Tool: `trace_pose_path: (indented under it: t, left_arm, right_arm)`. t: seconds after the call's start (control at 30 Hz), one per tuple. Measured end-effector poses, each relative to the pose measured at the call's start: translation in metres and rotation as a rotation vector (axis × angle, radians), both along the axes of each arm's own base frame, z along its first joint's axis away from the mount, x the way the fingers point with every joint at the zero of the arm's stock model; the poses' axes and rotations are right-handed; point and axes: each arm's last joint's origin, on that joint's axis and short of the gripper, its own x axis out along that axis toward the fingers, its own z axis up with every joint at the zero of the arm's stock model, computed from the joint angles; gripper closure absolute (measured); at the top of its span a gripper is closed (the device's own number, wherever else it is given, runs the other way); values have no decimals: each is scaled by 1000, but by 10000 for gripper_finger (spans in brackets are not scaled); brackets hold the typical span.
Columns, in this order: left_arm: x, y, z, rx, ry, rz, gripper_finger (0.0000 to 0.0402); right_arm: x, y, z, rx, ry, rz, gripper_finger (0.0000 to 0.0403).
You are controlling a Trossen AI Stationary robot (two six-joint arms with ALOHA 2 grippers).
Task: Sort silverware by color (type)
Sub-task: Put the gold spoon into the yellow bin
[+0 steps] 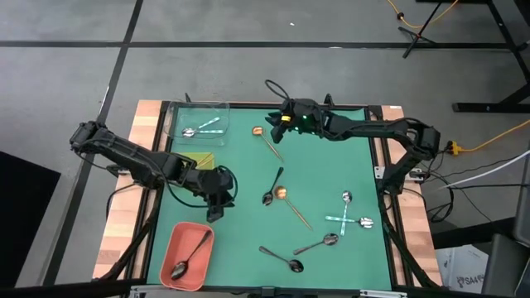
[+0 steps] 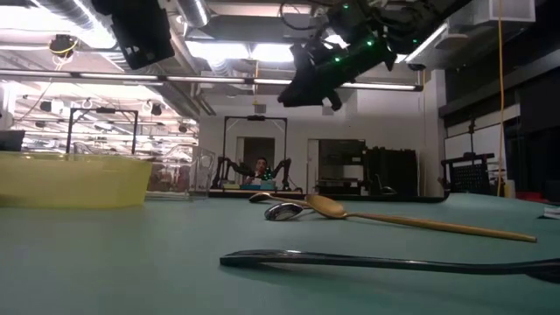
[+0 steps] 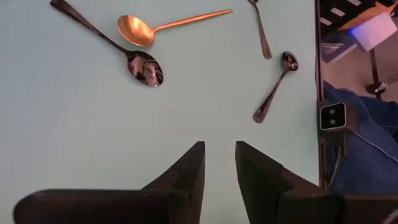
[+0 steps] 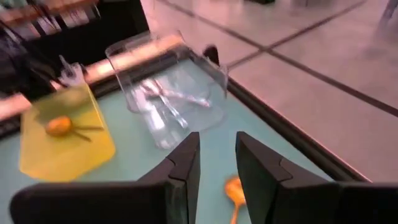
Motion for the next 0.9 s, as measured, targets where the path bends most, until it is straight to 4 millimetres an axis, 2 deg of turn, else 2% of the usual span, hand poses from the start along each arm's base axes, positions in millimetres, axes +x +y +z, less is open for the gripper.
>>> trace_pose_path:
  t: [0.17,0.3,0.53,0.9]
  left_arm:
    - [0,0,0,3,-3,5,318]
    - [0,0,0,4,-3,6,318]
    - [0,0,0,5,-2,7,318]
    - [0,0,0,5,-2,7,318]
  right_arm:
    - [21,-8,3,8,87,17,309]
    - [38,-14,-9,43,173,21,309]
    - [57,-21,-45,92,303,20,309]
    - [61,-22,-100,165,490,20,309]
